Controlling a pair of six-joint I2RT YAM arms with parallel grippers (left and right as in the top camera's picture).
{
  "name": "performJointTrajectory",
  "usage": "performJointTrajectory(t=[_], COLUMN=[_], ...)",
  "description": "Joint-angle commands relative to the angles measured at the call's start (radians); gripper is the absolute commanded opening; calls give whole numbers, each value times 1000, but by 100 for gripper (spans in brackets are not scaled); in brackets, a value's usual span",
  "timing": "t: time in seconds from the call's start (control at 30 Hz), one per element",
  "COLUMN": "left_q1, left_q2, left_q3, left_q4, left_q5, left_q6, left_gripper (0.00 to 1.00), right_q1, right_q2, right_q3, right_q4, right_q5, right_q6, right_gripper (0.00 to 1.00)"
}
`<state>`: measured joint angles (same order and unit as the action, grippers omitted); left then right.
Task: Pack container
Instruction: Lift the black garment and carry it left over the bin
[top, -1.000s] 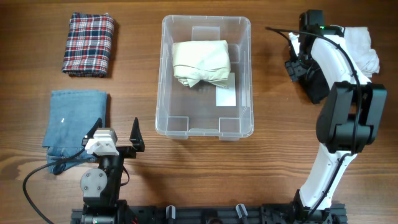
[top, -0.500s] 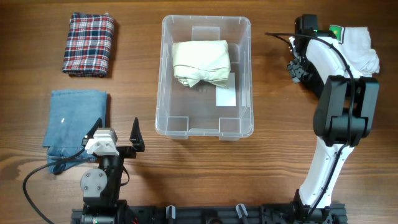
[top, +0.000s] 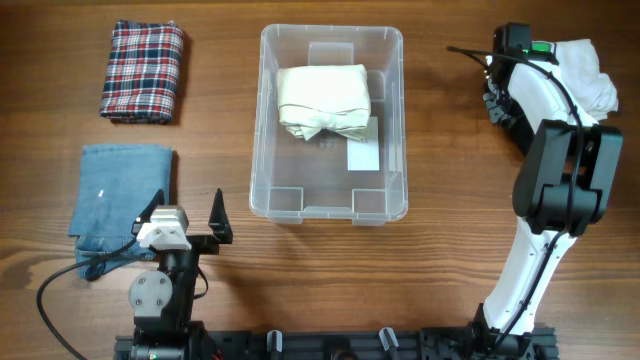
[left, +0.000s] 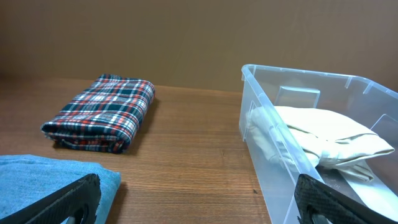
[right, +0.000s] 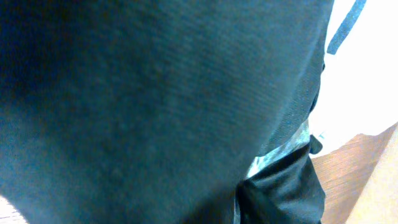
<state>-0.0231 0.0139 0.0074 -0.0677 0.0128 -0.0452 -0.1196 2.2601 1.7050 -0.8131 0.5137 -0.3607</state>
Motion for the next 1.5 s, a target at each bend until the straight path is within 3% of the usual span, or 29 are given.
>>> performJointTrajectory(t=[0.0, 0.23, 0.63, 0.87, 1.07, 1.33, 1.47], left_q1=[6, 6, 6, 6, 6, 6, 6], left_q2=[-7, -7, -7, -7, -7, -7, -7], left_q3=[-2, -2, -2, -2, -2, -2, -2], left_q4=[-6, -6, -6, -6, -6, -6, -6], left_q5=[-6, -6, -6, -6, -6, -6, -6], left_q6=[15, 15, 15, 15, 15, 15, 15], left_gripper=[100, 100, 100, 100, 100, 100, 100], right_q1=[-15, -15, 35, 225, 450, 666, 720], right_q2=[32, -43, -387, -579, -591, -510, -433], right_q3=[-1, 67, 122, 122, 121, 119, 119], right_q4=[-3, -21, -67, -126, -165, -180, -192], right_q5=[-100, -197, -313, -388, -380, -380, -376], right_q6=[47, 161, 256, 257, 319, 168, -7], right_gripper=[27, 23, 23, 23, 23, 24, 24])
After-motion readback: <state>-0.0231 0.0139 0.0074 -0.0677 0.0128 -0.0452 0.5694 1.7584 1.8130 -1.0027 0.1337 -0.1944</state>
